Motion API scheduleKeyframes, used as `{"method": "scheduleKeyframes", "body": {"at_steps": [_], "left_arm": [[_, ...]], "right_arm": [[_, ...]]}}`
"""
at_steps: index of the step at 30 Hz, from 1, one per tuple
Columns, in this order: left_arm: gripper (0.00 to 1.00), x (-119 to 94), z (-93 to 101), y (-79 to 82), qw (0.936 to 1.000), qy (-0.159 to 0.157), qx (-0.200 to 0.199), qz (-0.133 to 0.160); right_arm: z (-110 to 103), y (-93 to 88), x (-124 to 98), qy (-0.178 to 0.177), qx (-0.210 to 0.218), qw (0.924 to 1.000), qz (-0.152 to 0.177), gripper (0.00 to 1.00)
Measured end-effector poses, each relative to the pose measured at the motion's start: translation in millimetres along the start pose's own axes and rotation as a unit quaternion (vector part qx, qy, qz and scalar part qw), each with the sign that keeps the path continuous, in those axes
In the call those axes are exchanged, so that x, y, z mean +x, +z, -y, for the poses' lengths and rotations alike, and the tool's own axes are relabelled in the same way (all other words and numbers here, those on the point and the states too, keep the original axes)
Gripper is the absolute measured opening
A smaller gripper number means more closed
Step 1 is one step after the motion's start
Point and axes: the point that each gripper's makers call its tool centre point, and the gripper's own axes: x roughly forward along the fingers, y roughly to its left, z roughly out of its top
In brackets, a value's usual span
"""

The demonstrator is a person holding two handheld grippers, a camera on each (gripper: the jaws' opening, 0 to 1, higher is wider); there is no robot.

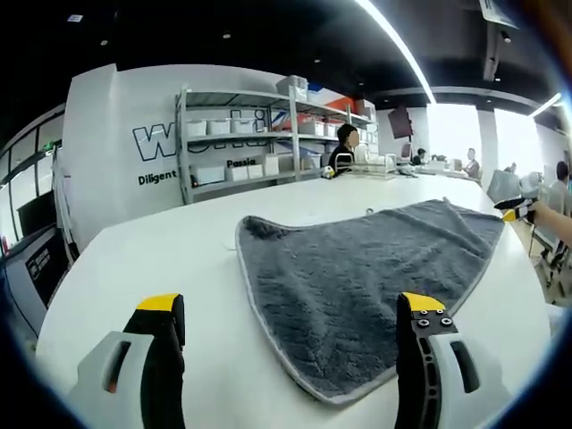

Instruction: Open the folded towel by lifting each exposed corner and separating the folded layers until the towel lies flat within the target outline without major curled edges

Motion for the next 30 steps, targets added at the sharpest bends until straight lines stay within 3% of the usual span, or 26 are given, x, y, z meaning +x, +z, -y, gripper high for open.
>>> {"method": "scheduleKeyframes", "body": {"at_steps": [12, 30], "left_arm": [[0.97, -1.7, 3.2, 0.2, 1.0, -0.002, 0.005, 0.001], [0.97, -2.9, 3.8, -1.5, 1.0, -0.001, 0.003, 0.001]], "right_arm": [[1.9, 0.3, 5.0, -0.004, -0.018, 0.9998, -0.012, 1.0], [-2.6, 1.0, 5.8, -0.006, 0.0, 1.0, 0.0, 1.0]]}}
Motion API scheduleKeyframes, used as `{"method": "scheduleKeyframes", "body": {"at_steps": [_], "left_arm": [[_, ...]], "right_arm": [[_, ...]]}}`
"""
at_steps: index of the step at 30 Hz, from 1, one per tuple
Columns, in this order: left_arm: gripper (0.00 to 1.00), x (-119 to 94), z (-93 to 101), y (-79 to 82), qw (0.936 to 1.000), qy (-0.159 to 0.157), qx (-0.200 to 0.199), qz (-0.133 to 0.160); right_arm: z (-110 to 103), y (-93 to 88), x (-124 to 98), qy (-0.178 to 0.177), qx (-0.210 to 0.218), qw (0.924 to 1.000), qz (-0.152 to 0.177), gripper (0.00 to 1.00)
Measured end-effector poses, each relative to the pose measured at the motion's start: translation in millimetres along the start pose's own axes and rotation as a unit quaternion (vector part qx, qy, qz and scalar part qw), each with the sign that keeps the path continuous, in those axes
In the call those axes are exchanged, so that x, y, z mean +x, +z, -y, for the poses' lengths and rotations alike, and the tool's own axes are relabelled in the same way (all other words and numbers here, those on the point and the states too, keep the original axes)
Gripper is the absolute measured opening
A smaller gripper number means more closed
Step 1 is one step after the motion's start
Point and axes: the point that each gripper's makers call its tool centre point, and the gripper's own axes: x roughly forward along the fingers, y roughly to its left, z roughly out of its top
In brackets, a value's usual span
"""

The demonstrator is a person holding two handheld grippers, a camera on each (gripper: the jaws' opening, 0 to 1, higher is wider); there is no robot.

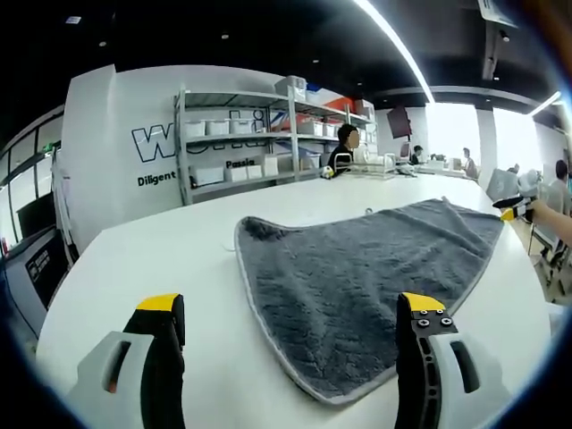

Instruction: Open the folded towel by lifting each exposed corner and separating the folded layers until the towel lies flat within the target outline without major curled edges

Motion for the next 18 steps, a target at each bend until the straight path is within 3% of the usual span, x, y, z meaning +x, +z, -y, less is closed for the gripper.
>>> {"method": "scheduleKeyframes", "body": {"at_steps": [18], "left_arm": [[0.97, 0.1, -0.4, 1.4, 1.0, -0.001, 0.0, 0.002]], "right_arm": [[-3.0, -2.8, 4.0, 0.003, 0.004, 1.0, -0.003, 1.0]]}}
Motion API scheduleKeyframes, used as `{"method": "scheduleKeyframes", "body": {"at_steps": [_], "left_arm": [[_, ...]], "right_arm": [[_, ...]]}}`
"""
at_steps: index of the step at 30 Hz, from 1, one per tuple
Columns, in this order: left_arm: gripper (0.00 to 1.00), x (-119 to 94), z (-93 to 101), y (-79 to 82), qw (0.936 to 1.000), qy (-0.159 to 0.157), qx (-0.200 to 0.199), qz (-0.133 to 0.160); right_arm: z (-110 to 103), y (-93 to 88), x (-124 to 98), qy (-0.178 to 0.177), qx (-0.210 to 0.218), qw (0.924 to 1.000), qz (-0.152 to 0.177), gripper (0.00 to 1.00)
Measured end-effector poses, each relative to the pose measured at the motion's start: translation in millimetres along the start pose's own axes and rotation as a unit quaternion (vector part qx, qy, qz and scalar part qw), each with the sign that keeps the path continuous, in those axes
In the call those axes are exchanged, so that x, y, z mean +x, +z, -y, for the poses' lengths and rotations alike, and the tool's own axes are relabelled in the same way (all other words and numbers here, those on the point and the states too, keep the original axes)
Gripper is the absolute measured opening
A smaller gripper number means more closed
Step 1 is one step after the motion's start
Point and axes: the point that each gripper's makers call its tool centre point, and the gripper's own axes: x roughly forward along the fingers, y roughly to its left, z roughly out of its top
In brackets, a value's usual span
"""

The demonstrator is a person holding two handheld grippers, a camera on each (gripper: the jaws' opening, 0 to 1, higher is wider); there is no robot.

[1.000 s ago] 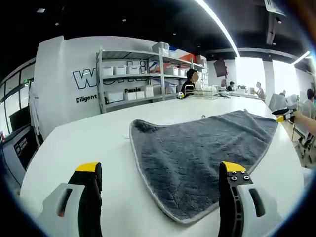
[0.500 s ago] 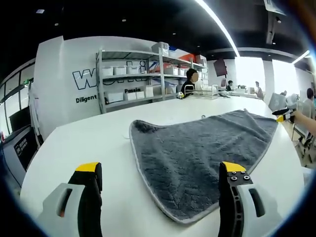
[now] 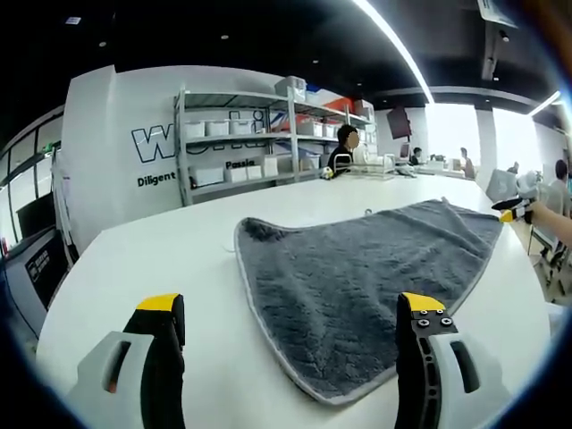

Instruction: Open the folded towel by lifting each exposed corner and separating the folded layers until the towel lies flat within the target outline without major curled edges

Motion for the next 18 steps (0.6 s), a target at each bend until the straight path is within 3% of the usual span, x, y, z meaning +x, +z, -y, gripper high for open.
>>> {"method": "scheduleKeyframes", "body": {"at_steps": [18], "left_arm": [[0.97, -0.6, 3.4, 1.7, 1.0, -0.003, 0.001, 0.0]], "right_arm": [[4.0, -4.3, -1.6, -0.005, -0.003, 0.9999, -0.015, 1.0]]}}
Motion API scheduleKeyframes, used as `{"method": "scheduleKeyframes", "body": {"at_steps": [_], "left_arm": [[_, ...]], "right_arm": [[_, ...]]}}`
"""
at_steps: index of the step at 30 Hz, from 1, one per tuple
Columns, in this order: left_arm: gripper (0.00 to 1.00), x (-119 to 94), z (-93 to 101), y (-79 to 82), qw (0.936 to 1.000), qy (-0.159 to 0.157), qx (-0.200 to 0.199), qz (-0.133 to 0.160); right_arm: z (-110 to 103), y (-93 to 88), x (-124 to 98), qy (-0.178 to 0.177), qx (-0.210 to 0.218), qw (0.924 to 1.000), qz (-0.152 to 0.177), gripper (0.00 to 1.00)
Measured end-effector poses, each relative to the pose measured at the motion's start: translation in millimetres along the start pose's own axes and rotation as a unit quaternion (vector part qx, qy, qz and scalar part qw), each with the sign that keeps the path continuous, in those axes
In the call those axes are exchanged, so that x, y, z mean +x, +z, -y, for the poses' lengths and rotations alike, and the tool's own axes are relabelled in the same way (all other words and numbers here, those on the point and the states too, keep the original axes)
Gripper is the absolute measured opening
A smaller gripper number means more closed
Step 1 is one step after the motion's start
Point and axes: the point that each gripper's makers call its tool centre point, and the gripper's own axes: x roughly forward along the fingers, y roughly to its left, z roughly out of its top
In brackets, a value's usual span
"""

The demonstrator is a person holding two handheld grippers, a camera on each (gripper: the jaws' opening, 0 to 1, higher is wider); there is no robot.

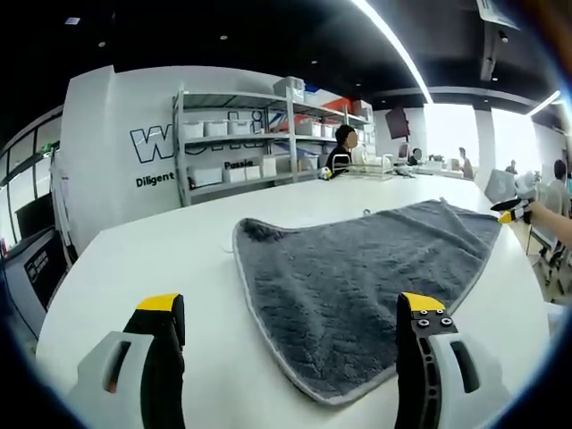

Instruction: Open the folded towel by lifting each exposed corner and separating the folded layers until the towel lies flat within the target outline without major curled edges

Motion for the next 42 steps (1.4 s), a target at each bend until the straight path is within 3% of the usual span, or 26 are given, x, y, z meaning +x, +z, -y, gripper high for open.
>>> {"method": "scheduleKeyframes", "body": {"at_steps": [22, 42], "left_arm": [[0.98, 4.0, 6.4, -8.7, 0.9996, -0.021, 0.0, -0.019], [0.98, 4.8, 13.2, -10.5, 0.9991, -0.032, 0.008, -0.025]], "right_arm": [[-6.5, -12.5, 6.7, 0.003, -0.015, 0.9993, -0.034, 1.0], [-6.9, -13.0, 9.5, 0.007, -0.002, 0.9993, -0.037, 1.0]]}}
